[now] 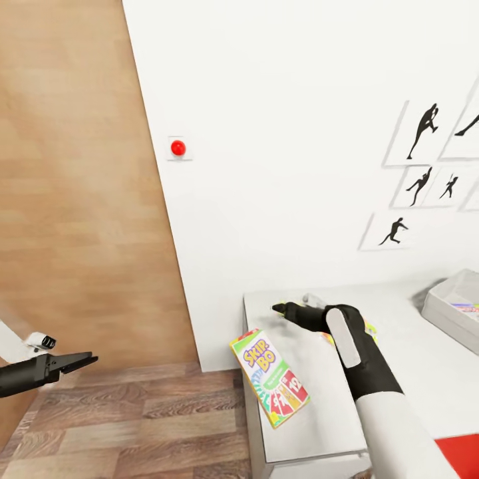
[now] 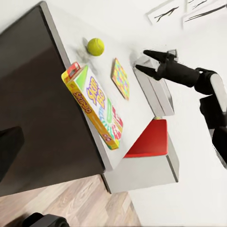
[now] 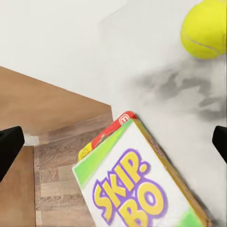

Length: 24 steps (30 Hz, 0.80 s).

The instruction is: Put all the toys in the child's room - the three board games (two on the bed and one on the table), the two jigsaw puzzles on the table, and the tennis ball on the table - inside the toy box on the table in the child's room.

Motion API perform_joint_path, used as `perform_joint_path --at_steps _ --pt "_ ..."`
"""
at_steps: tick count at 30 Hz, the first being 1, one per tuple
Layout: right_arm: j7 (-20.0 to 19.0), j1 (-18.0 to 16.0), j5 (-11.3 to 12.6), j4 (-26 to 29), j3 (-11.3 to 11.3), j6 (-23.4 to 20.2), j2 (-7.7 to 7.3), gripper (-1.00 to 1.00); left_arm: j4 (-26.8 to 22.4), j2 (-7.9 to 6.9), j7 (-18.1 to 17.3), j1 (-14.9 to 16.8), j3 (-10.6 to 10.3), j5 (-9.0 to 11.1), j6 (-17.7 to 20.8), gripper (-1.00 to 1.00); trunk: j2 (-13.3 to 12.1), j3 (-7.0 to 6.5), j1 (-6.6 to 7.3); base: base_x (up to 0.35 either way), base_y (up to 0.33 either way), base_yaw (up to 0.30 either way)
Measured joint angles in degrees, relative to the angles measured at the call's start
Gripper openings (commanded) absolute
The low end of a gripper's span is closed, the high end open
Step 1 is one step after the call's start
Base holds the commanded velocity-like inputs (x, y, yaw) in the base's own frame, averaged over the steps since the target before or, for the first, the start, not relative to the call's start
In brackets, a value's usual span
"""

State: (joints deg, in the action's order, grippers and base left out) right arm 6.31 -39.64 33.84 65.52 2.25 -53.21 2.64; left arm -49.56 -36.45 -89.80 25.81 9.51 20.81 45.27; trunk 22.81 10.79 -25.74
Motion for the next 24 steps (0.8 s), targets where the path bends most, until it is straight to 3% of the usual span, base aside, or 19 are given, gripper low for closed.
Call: perform_joint_path --at_steps 4,7,9,12,13,18,21,24 --pt "-3.82 7.74 3.81 12.52 4.46 -5.10 -0.07 1.00 0.00 0.00 0.00 0.00 -0.09 0.00 -0.02 1.00 0.00 -0.31 0.00 0.000 0.000 -0.184" --pt "-8.39 13.00 6.50 17.57 6.02 -6.00 -0.07 1.00 0.00 0.02 0.00 0.00 -0.17 0.00 -0.01 1.00 -0.01 -0.54 0.00 0.000 0.000 -0.172" --pt "-15.48 18.53 7.99 21.06 6.80 -6.04 -0.08 1.00 -0.01 0.10 0.00 -0.01 -0.25 0.01 0.00 1.00 0.00 -0.70 0.00 0.000 0.000 -0.142" --pt "-25.04 23.59 8.51 23.02 7.17 -4.31 -0.08 1.00 -0.01 0.19 0.00 -0.01 -0.33 0.00 0.01 1.00 0.00 -0.95 0.00 0.000 0.000 -0.113" --pt "-30.06 25.57 8.33 23.50 7.27 -2.36 -0.08 1.00 -0.01 0.25 0.00 -0.01 -0.36 0.01 0.04 1.00 0.00 -1.03 0.00 0.000 0.000 -0.089" --pt "-43.80 30.37 7.61 24.13 7.24 5.05 -0.07 1.00 -0.01 1.61 0.00 -0.02 -0.48 -0.39 0.13 1.00 -0.01 -1.45 -0.01 0.000 0.000 -0.041" --pt "-47.75 31.97 7.44 24.24 7.26 7.03 -0.08 1.00 -0.01 3.12 1.93 0.06 -0.51 -1.41 0.20 1.00 -0.01 -1.64 -0.01 0.000 0.000 -0.011" --pt "-49.28 32.82 7.38 24.31 7.27 7.72 -0.10 1.00 -0.01 4.57 4.45 0.23 -0.55 -2.27 0.28 1.00 -0.01 -1.78 -0.01 0.000 0.000 -0.005"
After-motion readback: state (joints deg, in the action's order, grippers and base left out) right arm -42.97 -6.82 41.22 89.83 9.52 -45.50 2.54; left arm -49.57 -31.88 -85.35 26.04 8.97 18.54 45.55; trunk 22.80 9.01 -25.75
